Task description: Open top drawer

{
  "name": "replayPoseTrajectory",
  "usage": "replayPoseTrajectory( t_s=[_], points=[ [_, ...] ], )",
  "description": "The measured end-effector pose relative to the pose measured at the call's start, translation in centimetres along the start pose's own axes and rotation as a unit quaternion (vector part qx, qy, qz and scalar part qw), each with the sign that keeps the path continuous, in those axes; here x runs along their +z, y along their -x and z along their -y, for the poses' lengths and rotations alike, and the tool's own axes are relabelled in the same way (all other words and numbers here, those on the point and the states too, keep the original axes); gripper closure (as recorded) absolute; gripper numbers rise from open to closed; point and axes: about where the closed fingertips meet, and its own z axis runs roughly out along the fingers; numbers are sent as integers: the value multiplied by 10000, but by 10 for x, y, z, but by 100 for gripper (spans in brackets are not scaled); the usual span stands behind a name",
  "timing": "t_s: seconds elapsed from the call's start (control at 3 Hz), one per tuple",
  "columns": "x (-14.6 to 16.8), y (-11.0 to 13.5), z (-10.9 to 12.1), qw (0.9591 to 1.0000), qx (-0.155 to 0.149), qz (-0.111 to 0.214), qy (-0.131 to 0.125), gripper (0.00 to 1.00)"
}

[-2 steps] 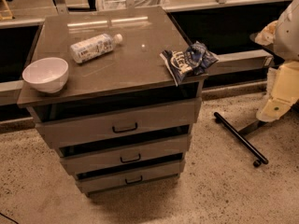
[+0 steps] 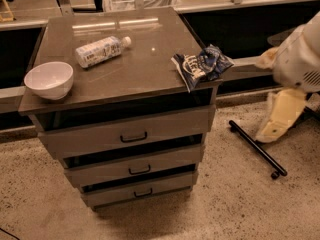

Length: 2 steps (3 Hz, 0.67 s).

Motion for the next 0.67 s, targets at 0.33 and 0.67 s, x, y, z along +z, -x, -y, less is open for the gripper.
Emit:
replayPoseTrajectory(
  t_s=[0.33,0.67],
  points=[
    [97,5,-30,9942,-66,881,608,0],
    [171,-4,-62,9827,-4,1495,1089,0]
  ],
)
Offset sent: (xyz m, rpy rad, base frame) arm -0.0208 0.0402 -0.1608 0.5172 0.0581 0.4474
